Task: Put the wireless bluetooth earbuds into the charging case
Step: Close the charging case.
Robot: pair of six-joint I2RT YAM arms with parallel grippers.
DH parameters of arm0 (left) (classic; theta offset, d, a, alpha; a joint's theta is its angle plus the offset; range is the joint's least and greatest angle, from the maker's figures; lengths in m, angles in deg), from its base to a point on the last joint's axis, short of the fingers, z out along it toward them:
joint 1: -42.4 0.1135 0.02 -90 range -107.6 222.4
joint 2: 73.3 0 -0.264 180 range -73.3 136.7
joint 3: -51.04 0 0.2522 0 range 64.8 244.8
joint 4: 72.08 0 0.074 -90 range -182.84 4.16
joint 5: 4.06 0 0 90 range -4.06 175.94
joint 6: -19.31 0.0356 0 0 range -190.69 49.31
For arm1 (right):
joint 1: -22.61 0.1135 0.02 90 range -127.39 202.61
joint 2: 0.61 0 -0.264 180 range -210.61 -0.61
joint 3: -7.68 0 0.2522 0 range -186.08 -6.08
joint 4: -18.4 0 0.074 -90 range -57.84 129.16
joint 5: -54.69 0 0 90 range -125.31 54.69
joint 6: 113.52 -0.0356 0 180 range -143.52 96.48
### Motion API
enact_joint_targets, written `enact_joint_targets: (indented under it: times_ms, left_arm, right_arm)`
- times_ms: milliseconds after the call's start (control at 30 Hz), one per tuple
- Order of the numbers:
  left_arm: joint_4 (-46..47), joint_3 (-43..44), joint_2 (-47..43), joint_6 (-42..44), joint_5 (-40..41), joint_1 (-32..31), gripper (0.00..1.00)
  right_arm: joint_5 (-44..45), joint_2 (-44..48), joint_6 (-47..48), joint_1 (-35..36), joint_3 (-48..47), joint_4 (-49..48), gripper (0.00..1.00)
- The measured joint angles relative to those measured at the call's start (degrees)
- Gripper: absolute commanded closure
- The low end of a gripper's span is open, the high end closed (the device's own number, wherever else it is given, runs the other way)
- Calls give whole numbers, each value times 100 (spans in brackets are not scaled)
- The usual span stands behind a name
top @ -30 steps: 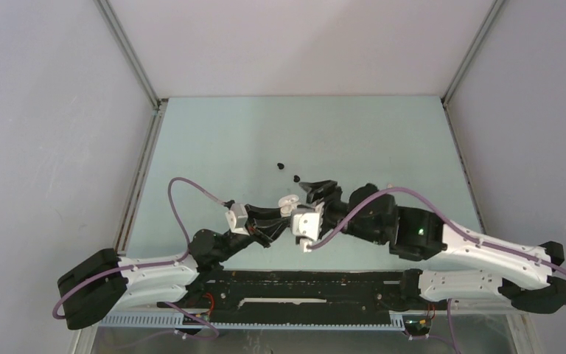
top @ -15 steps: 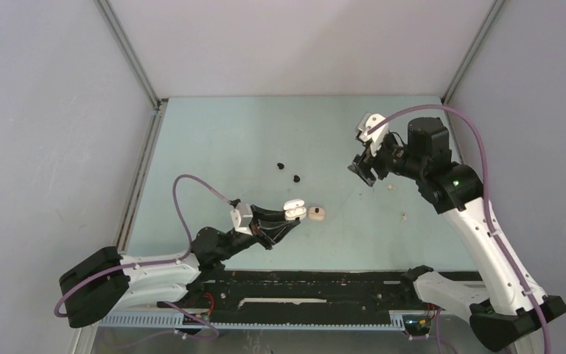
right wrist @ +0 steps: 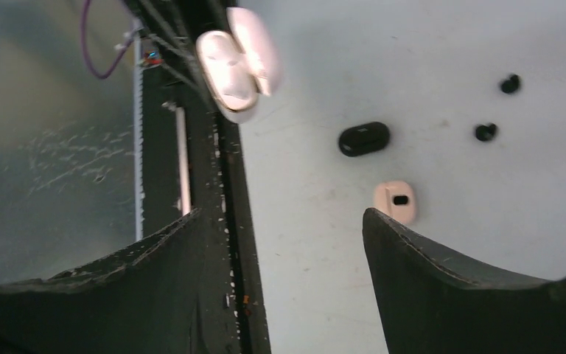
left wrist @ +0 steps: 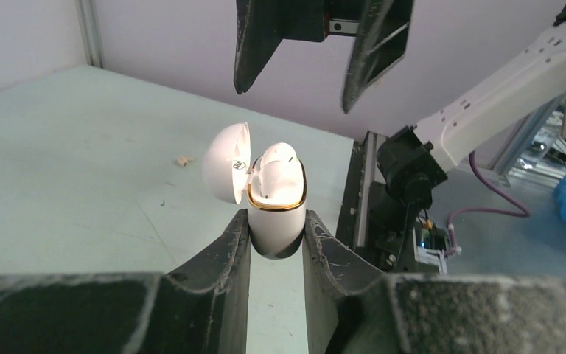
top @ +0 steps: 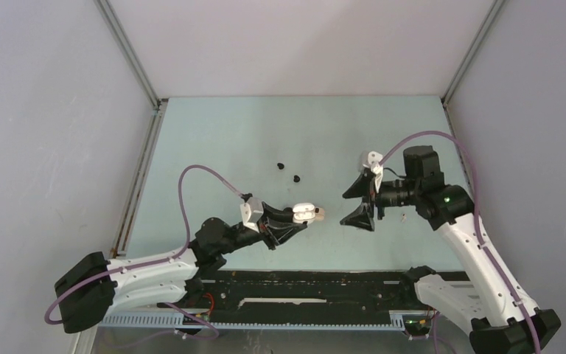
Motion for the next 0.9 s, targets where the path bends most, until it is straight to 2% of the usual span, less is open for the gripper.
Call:
enact_joint_targets:
  times_ms: [167, 333, 567, 733, 900]
  left_arm:
    - [-332, 31, 42, 4, -238, 0, 100]
    - [-481, 31, 39, 0, -330, -2, 100]
    - [-960, 358, 144, 122, -396, -127, 100]
    - [-1054, 680, 450, 229, -415, -208, 100]
    - [-1060, 743, 815, 249, -457, -236, 100]
  right_arm:
    - [-374, 352, -70, 527, 756, -581, 7]
    - [-448, 811, -138, 568, 1486, -994, 6]
    - [-433, 540, -210, 1038, 1510, -1504, 6]
    - [-249, 4, -83, 1598, 1497, -1526, 7]
    - [-74, -90, 39, 1801, 1491, -1510, 8]
